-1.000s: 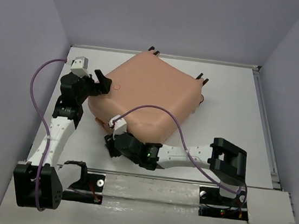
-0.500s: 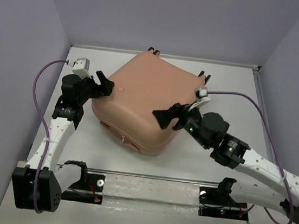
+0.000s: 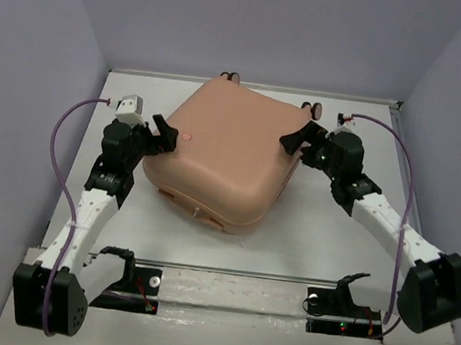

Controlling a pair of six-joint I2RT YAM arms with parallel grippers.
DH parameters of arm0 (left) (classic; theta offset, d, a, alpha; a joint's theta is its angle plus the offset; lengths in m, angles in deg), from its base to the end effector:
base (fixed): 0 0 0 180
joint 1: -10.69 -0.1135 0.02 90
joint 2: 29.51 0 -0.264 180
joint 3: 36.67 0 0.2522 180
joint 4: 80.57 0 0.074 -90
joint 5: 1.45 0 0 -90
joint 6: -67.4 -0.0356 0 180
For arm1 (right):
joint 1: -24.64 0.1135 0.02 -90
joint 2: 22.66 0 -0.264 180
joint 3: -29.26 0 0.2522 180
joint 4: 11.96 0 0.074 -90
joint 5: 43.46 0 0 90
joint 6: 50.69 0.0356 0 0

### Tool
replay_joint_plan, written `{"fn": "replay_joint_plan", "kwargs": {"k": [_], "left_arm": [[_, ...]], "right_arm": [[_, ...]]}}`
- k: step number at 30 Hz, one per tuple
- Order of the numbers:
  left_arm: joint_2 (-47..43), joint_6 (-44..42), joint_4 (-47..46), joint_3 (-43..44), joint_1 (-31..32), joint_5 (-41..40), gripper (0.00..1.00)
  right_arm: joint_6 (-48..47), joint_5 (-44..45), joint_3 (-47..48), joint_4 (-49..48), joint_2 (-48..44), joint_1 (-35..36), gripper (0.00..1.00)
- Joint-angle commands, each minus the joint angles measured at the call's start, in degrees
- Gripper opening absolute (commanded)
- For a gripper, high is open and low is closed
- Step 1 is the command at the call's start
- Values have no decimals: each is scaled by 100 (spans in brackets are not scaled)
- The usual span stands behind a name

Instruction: Pack the luggage

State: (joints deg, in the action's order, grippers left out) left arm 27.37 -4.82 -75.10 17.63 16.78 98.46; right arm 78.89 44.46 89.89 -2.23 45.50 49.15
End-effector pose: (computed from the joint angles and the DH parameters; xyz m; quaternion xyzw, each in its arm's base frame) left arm 0.2337 -0.0311 0.3080 -0.0203 0.7540 -0.1989 0.6257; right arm 0.2510 0.1159 0.2930 0.0949 0.7995 0.3270 0.4948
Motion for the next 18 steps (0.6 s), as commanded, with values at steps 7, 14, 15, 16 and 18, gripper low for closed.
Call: {"fn": "replay_joint_plan", "kwargs": {"k": [7, 14, 15, 16, 18], "left_arm": [[-573, 1963, 348, -1416, 1939, 1426, 99], [-652, 2484, 39, -900, 3108, 1075, 99], [-652, 2511, 21, -802, 3231, 1048, 99], [-643, 2502, 73, -706, 3241, 1057, 99], [-757, 2223, 441, -136, 3241, 656, 99]], "right_arm": [[929, -4675, 2781, -1961, 3534, -227, 100], [159, -4451, 4198, -539, 3495, -640, 100], [-18, -4354, 4181, -146, 3389, -710, 100], [-394, -4231, 4137, 58, 3284, -711, 100], [-756, -3897, 4085, 654, 3012, -711, 100]]}}
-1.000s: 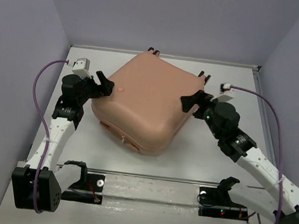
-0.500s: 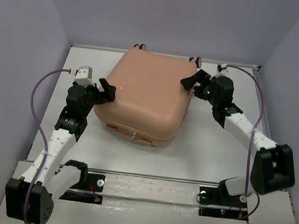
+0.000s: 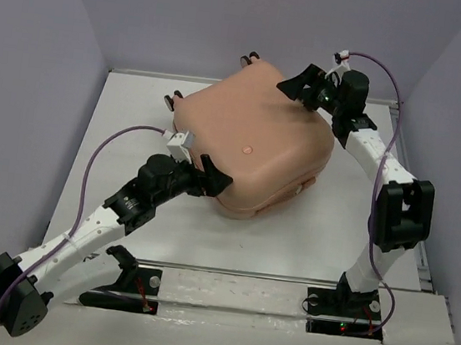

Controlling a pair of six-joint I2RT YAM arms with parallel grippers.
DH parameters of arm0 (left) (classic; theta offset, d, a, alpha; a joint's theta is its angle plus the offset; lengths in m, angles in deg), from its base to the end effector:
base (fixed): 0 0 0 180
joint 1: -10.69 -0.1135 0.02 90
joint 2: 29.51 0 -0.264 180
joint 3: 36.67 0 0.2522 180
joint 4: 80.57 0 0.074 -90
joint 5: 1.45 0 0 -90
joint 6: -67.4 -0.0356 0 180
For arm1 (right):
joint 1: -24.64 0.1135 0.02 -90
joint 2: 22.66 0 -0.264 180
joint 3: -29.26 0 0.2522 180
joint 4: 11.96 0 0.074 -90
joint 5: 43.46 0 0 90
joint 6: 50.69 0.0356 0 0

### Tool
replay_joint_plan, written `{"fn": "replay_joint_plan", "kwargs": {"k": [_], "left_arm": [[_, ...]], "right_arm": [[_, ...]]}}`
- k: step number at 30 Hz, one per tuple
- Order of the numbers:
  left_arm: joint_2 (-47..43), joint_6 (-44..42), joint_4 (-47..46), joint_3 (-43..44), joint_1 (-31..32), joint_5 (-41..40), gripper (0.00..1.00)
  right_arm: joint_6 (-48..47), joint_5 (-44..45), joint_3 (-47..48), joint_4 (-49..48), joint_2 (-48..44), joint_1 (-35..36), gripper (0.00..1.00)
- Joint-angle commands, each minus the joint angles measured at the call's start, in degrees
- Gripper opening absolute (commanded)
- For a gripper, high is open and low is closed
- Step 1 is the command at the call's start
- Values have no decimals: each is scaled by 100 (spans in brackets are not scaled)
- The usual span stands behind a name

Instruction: Pack the luggage

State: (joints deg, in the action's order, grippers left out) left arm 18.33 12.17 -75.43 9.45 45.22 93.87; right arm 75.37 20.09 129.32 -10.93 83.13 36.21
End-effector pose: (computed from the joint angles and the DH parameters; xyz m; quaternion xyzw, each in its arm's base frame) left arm 0.1658 -0.1181 0.2886 0.0292 0.7474 -0.4054 0.5255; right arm 0.4356 0.1054 0.3299 0.0059 0.7434 0.4175 0.5225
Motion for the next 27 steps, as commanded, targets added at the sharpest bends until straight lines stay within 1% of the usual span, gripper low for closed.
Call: {"fn": "replay_joint_plan", "kwargs": {"k": [1, 2, 3, 4, 5, 7, 8, 9, 11, 12, 13, 14, 15, 16, 17, 18, 19, 20, 21, 22, 23, 26, 27], "left_arm": [[69, 410, 824, 902, 397, 859, 99], [-10, 278, 1079, 1408, 363, 630, 99], [6, -19, 1326, 1727, 284, 167, 99], [59, -135, 1737, 2026, 170, 14, 99], [155, -232, 1854, 2525, -197, -66, 99], [287, -356, 1917, 2836, -716, 56, 99], [357, -348, 1891, 2933, -1006, 144, 99], [515, -330, 1812, 2951, -1609, 371, 99], [735, -112, 1435, 2734, -2123, 548, 99], [1032, -14, 1268, 2627, -2569, 862, 99], [1235, 91, 1119, 2565, -2782, 1031, 99], [1629, 370, 821, 2426, -2967, 1180, 99], [1824, 521, 305, 2355, -3247, 1486, 99], [2035, 697, 74, 2250, -3363, 1689, 99], [2446, 872, -164, 2231, -3399, 1874, 99], [2641, 1196, -384, 2222, -3513, 2154, 99], [2835, 1356, -908, 2213, -3618, 2296, 99], [3019, 1514, -1139, 2239, -3645, 2394, 99], [3369, 1768, -1307, 2274, -3654, 2473, 99], [3547, 1866, -1665, 2318, -3663, 2517, 99], [3723, 1954, -1791, 2432, -3655, 2570, 99], [4609, 2236, -2187, 2660, -3655, 2632, 99], [4751, 2280, -2231, 2722, -3654, 2614, 99]], "right_arm": [[-719, -1363, 141, 1702, -815, 583, 100], [-844, -1162, 159, 1852, -867, 583, 100], [-950, -1055, 168, 2088, -981, 531, 100], [-1029, -967, 176, 2178, -1034, 530, 100], [-1152, -914, 220, 2248, -1078, 530, 100], [-1215, -923, 255, 2398, -1219, 477, 100], [-1241, -914, 273, 2442, -1280, 477, 100], [-1302, -844, 238, 2468, -1359, 477, 100], [-1390, -730, 133, 2460, -1674, 477, 100], [-1417, -721, 2, 2460, -1781, 477, 100], [-1460, -729, -78, 2468, -1886, 477, 100], [-1539, -755, -183, 2460, -2148, 477, 100], [-1575, -756, -445, 2434, -2299, 477, 100], [-1627, -756, -604, 2399, -2431, 530, 100], [-1680, -721, -780, 2389, -2720, 530, 100], [-1733, -694, -947, 2337, -2870, 608, 100], [-1785, -659, -1323, 2302, -3011, 661, 100], [-1847, -650, -1509, 2284, -3143, 714, 100], [-1856, -641, -1694, 2179, -3405, 802, 100], [-1839, -624, -2070, 2126, -3521, 855, 100], [-1813, -606, -2256, 2056, -3635, 916, 100], [-1769, -493, -2871, 1810, -3961, 1206, 100], [-1777, -431, -2978, 1748, -4014, 1303, 100]]}}
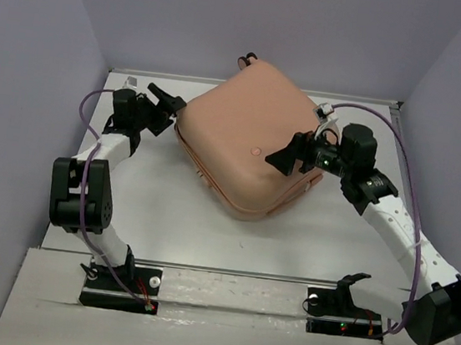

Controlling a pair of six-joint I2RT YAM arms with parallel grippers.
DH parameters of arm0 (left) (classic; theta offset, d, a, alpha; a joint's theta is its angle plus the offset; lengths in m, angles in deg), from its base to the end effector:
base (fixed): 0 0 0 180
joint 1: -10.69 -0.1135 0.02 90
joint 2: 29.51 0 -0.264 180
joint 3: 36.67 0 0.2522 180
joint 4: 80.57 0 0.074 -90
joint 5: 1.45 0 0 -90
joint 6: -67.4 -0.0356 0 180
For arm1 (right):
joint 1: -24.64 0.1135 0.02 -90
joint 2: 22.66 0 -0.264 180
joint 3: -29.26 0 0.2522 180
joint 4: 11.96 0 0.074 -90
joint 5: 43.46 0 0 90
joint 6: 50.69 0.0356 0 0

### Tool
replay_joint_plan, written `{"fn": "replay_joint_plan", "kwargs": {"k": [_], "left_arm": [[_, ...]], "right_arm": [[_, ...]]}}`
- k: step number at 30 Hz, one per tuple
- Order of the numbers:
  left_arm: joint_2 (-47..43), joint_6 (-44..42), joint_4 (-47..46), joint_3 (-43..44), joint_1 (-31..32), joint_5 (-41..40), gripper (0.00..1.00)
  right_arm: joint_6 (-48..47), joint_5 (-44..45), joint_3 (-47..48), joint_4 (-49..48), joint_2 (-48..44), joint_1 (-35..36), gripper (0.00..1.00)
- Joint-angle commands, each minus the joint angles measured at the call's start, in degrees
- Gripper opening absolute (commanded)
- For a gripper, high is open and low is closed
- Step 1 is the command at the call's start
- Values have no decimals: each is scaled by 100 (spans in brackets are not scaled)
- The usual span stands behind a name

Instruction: Pack the luggage

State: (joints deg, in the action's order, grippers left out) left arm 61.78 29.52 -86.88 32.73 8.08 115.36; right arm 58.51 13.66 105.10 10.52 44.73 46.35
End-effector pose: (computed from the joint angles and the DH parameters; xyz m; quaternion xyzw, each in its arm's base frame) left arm 0.3622 0.0004 0.2550 -0.2316 0.7525 -0.4140 0.4569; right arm 0.2426 0.1174 0.3691 -0.1907 0.7520 0.4153 0.4751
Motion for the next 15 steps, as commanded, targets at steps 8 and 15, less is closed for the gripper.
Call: {"fn": "replay_joint_plan", "kwargs": {"k": [8, 15], "left_arm": [[1566, 1431, -2385, 633, 112, 343, 99], [2051, 2451, -4125, 474, 165, -201, 88]], "right_arm": [[-31, 677, -1181, -625, -323, 1255, 100], [40, 854, -1488, -730, -437, 1660, 100]]}}
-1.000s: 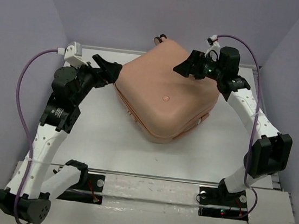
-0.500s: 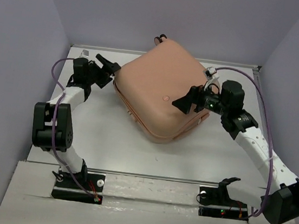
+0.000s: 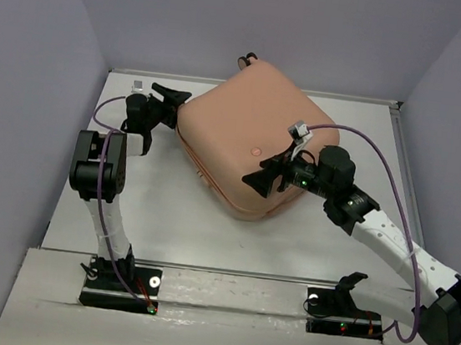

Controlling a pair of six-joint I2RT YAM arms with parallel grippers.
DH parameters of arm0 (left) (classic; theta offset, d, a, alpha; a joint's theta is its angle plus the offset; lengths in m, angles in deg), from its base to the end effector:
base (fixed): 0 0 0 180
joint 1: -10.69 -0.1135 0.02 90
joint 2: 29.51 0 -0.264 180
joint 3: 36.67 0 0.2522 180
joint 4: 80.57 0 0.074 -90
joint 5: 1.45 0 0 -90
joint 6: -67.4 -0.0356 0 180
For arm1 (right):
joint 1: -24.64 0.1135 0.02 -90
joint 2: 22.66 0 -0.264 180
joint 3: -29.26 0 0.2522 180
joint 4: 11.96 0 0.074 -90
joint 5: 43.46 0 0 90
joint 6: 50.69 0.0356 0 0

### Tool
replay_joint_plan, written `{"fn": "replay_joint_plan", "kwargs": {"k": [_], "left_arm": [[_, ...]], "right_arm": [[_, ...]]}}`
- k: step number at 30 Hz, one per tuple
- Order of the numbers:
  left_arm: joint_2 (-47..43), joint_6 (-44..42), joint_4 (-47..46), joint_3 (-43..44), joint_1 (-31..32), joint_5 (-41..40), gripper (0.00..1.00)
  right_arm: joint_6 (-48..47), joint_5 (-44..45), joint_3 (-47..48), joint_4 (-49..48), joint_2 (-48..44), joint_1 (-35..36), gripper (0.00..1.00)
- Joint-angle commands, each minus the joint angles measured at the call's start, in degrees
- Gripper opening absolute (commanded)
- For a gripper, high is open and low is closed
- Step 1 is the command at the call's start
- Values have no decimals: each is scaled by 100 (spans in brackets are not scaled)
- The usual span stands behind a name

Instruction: Pack the luggage

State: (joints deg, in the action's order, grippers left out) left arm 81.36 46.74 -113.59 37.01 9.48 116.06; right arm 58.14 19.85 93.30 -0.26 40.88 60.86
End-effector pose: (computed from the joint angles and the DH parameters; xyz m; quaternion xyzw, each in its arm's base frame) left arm 0.4205 -0.0076 0.2001 -0.2786 0.6742 -0.5147 0.4504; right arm 0.1990 0.1656 0.3315 -0.2585 0.7211 0.4436 0.4653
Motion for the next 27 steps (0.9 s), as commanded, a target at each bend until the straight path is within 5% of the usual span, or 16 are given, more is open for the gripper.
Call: {"fn": "replay_joint_plan", "kwargs": {"k": [1, 4, 5, 7, 12, 18, 21, 27], "left_arm": [[119, 800, -1622, 55, 42, -290, 84], [14, 915, -2045, 177, 42, -246, 42], [-73, 906, -1976, 274, 42, -237, 19], [-459, 757, -1678, 458, 42, -159, 6], [-1426, -297, 605, 1912, 68, -175, 6], [-1384, -1036, 3461, 3850, 95, -61, 6], [-1550, -1264, 3869, 3888, 95, -105, 6], [-2200, -1687, 4090, 2579, -45, -123, 6]], "right_arm": [[77, 244, -343, 347, -79, 209, 100], [86, 375, -493, 347, -281, 209, 100], [77, 437, -563, 347, -334, 209, 100], [77, 621, -616, 373, -439, 209, 100], [200, 1017, -783, 479, -738, 209, 100], [305, 1325, -801, 716, -1028, 209, 100], [323, 1587, -783, 979, -1247, 209, 100], [499, 2115, -1073, 1419, -1845, 209, 94]]}}
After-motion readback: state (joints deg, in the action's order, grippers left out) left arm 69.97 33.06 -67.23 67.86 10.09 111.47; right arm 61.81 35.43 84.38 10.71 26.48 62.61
